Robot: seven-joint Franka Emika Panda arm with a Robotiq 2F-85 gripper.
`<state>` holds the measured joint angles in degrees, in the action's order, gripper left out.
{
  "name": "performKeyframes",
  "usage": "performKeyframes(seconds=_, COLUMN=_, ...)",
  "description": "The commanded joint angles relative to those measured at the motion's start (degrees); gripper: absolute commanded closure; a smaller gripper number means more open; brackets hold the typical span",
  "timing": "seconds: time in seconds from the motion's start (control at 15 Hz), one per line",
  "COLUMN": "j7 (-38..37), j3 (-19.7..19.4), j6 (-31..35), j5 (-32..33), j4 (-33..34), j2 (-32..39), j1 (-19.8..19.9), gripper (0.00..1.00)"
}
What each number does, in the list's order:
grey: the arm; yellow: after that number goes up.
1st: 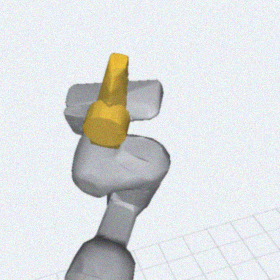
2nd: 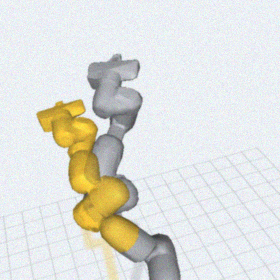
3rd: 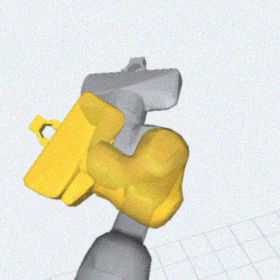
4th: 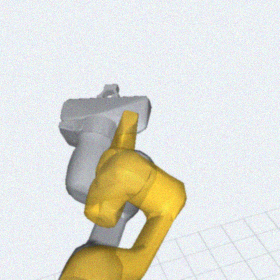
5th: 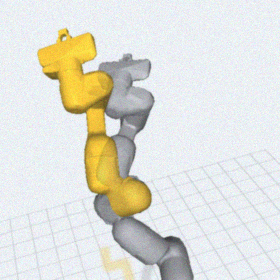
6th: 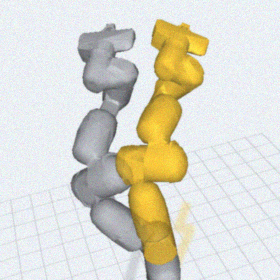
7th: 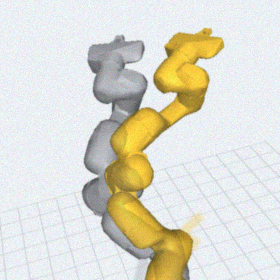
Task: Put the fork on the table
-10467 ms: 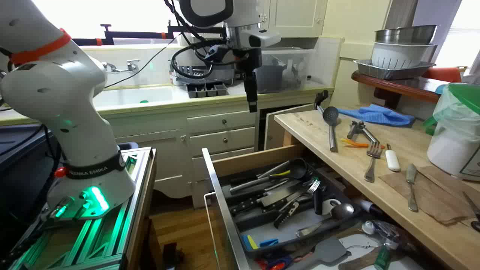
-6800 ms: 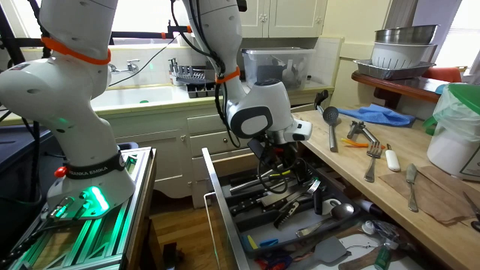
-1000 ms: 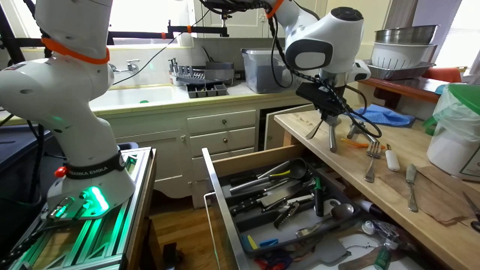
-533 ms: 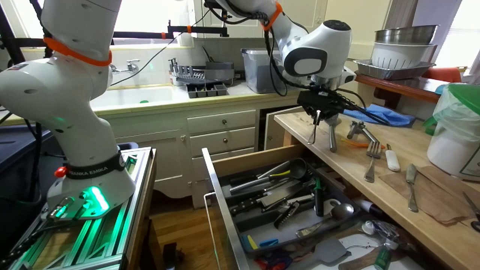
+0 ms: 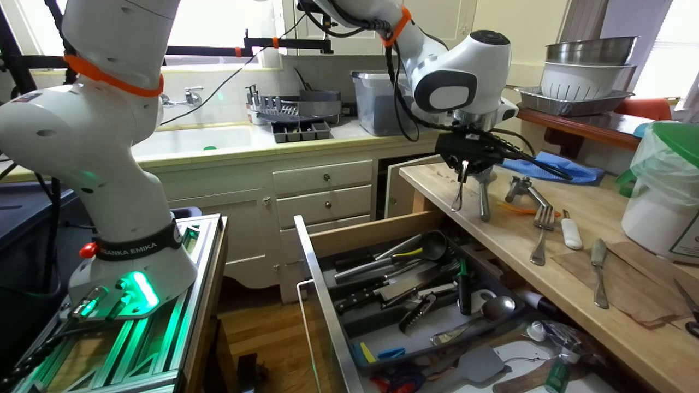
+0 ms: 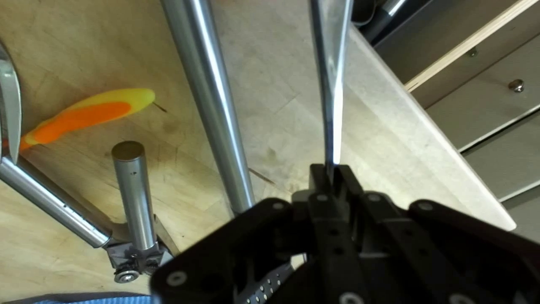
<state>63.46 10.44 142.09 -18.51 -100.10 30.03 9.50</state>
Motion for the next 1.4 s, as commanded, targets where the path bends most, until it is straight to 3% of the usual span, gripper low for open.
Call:
performKeyframes(seconds=0.0, j7=0.9, j3=0.5, j6=-0.4, j5=1.7, j4=3.6, j2=1.8, j1=-0.6, gripper=0.98)
performKeyframes(seconds=0.73, j7=4.3, j3=0.8, j6=-5.6, j5=8.5, j4=12.7, j2=8.9, j1=-3.2, gripper=0.98)
performKeyframes(seconds=1.33, j7=5.4, j3=0.9, j6=-3.4, j5=12.4, j4=15.9, j2=13.0, j1=-3.8, gripper=0.98)
